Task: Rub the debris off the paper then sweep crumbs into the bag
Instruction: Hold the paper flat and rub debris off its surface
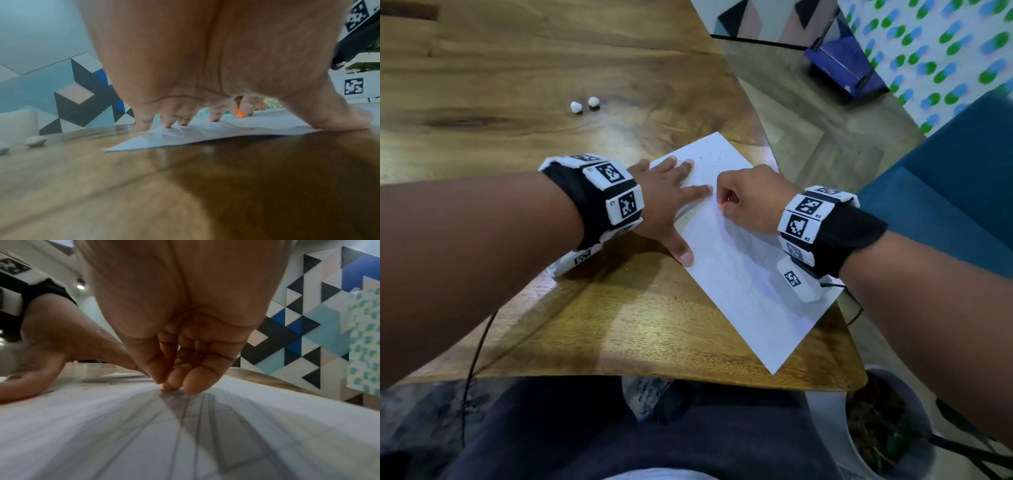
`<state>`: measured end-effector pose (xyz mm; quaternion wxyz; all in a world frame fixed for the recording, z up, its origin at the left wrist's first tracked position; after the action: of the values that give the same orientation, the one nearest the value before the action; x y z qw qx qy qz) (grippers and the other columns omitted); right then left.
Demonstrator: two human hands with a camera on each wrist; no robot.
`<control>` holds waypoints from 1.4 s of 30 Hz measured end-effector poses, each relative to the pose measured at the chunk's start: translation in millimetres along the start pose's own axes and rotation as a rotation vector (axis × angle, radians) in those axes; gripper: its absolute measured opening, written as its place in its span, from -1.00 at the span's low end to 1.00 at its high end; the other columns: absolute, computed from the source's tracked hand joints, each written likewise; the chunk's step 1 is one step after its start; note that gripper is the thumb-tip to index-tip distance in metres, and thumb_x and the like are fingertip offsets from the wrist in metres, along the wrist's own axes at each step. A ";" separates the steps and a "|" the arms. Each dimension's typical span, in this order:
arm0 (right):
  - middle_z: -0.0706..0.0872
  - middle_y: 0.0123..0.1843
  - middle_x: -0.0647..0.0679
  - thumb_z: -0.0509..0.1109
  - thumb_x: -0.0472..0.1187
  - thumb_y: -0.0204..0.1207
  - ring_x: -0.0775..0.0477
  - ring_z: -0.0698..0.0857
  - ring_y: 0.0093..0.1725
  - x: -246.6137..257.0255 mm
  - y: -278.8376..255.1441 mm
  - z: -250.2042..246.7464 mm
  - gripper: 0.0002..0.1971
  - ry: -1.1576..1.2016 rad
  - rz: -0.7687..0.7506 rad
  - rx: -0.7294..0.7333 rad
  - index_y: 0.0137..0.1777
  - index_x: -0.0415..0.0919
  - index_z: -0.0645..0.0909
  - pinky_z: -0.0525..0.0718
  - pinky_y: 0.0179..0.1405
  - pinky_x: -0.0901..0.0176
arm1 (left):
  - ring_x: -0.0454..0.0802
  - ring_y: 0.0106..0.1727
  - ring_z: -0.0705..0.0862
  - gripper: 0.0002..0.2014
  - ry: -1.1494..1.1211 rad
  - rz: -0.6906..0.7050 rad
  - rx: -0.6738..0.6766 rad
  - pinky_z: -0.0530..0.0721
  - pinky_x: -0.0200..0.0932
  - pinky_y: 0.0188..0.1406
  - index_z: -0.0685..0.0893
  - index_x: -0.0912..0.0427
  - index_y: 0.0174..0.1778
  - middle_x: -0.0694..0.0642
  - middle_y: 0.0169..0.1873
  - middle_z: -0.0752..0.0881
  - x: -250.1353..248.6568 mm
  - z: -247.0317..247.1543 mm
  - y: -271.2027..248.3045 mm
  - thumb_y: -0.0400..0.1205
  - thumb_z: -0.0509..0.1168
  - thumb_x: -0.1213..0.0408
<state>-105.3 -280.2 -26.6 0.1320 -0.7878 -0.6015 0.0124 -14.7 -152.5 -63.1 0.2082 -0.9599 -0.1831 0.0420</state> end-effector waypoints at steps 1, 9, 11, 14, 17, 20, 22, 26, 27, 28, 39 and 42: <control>0.56 -0.30 0.20 0.29 -0.20 0.55 -0.03 0.63 -0.02 3.1 -3.7 0.6 -0.86 0.017 -0.015 0.010 0.00 -0.04 0.67 0.52 -0.06 0.17 | 0.24 0.80 -0.23 0.34 0.014 -0.005 0.009 -0.02 0.40 0.72 -0.22 -0.29 0.78 0.18 0.80 -0.25 1.7 -1.4 0.7 0.19 0.30 -0.71; 0.66 -0.29 0.07 0.29 -0.20 0.55 -0.08 0.65 -0.12 22.0 -25.3 12.6 -0.92 0.015 -0.121 0.086 -0.05 -0.10 0.61 0.67 -0.09 0.04 | 0.24 0.77 0.01 0.22 0.101 -0.012 0.025 0.19 0.39 0.66 -0.07 -0.41 0.75 0.15 0.77 -0.03 7.5 -19.0 -2.3 0.24 0.46 -0.55; 0.73 -0.18 0.00 0.30 -0.19 0.55 -0.12 0.68 -0.07 17.6 -14.1 9.9 -0.93 0.046 -0.045 0.044 -0.06 -0.11 0.60 0.69 -0.06 0.02 | 0.26 0.70 0.17 0.09 0.133 -0.002 0.005 0.42 0.32 0.55 0.06 -0.36 0.75 0.14 0.72 0.10 3.1 -22.0 -3.8 0.35 0.49 -0.44; 0.75 -0.11 0.01 0.31 -0.17 0.53 -0.10 0.69 -0.05 14.1 -4.1 10.1 -0.94 0.109 0.016 0.031 -0.09 -0.07 0.61 0.69 -0.04 0.04 | 0.25 0.66 0.27 -0.06 0.085 -0.007 0.043 0.54 0.31 0.47 0.13 -0.25 0.76 0.15 0.70 0.15 -2.0 -16.5 -9.7 0.51 0.45 -0.29; 0.75 -0.13 0.02 0.30 -0.19 0.53 -0.10 0.69 -0.06 18.9 -10.5 8.9 -0.94 0.109 -0.002 0.024 -0.12 -0.06 0.61 0.69 -0.03 0.03 | 0.20 0.71 0.22 0.06 -0.002 -0.031 0.044 0.51 0.36 0.49 0.17 -0.16 0.75 0.14 0.71 0.15 -5.8 -8.7 -16.6 0.39 0.41 -0.50; 0.77 -0.11 -0.03 0.33 -0.17 0.57 -0.10 0.69 -0.05 33.4 -28.8 16.0 -0.93 0.066 -0.121 0.101 -0.05 -0.10 0.64 0.68 0.00 0.00 | 0.19 0.70 0.20 0.11 -0.027 -0.043 0.016 0.55 0.36 0.43 0.26 -0.09 0.69 0.14 0.68 0.19 -9.5 -4.0 -20.9 0.28 0.42 -0.56; 0.77 -0.12 -0.03 0.35 -0.14 0.59 -0.08 0.68 -0.06 42.8 -37.3 21.6 -0.93 0.039 -0.185 0.149 -0.02 -0.10 0.64 0.67 -0.04 0.03 | 0.20 0.71 0.17 0.12 -0.038 -0.044 0.004 0.55 0.36 0.43 0.25 -0.09 0.68 0.15 0.70 0.15 -9.8 -1.6 -21.8 0.27 0.46 -0.54; 0.70 -0.12 0.07 0.36 -0.17 0.58 -0.04 0.67 -0.03 43.3 -19.4 15.6 -0.97 0.085 -0.101 0.080 -0.09 -0.06 0.60 0.61 -0.05 0.15 | 0.24 0.80 -0.07 0.27 -0.071 -0.071 0.019 0.31 0.39 0.64 0.01 -0.21 0.77 0.23 0.79 -0.13 -6.0 3.6 -17.1 0.22 0.45 -0.58; 0.72 -0.10 0.06 0.36 -0.17 0.57 -0.04 0.68 -0.02 41.5 -12.3 12.2 -0.96 0.107 -0.068 0.051 -0.10 -0.08 0.62 0.61 -0.04 0.15 | 0.26 0.81 -0.12 0.30 -0.072 -0.078 0.022 0.24 0.39 0.67 -0.04 -0.24 0.78 0.24 0.80 -0.18 -4.9 5.0 -15.6 0.20 0.43 -0.61; 0.75 -0.08 0.04 0.37 -0.18 0.56 -0.05 0.69 -0.04 40.6 -7.1 9.3 -0.95 0.119 -0.043 0.029 -0.10 -0.10 0.65 0.63 -0.04 0.13 | 0.26 0.81 -0.15 0.32 -0.075 -0.086 0.028 0.19 0.40 0.69 -0.10 -0.26 0.78 0.24 0.80 -0.21 -3.8 6.6 -14.7 0.19 0.41 -0.63; 0.80 -0.33 -0.02 0.39 -0.21 0.52 -0.08 0.77 -0.45 45.9 -21.9 14.5 -0.95 0.265 0.022 0.183 -0.16 -0.11 0.66 0.84 -0.24 -0.04 | 0.27 0.79 -0.29 0.44 -0.089 -0.133 0.066 0.01 0.45 0.71 -0.33 -0.14 0.79 0.16 0.78 -0.36 -1.4 8.8 -15.0 0.19 0.38 -0.66; 0.75 -0.33 0.01 0.35 -0.25 0.52 -0.10 0.79 -0.39 40.4 -1.6 0.2 -0.92 0.259 0.078 0.026 -0.14 -0.19 0.68 0.84 -0.18 -0.08 | 0.34 0.78 -0.29 0.43 -0.077 -0.141 0.065 0.02 0.53 0.68 -0.32 -0.18 0.78 0.13 0.79 -0.35 0.7 10.0 -14.7 0.17 0.34 -0.70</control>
<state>-95.7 -241.4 -20.8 0.2183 -0.8038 -0.5481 -0.0765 -20.6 -136.0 -66.1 0.2344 -0.9351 -0.2565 0.0699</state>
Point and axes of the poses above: each hand's wrist, its own y-axis towards the middle knuckle, its own z-axis out of the palm, x = y × z, the point moved 4 cm from there along y, towards the middle knuckle
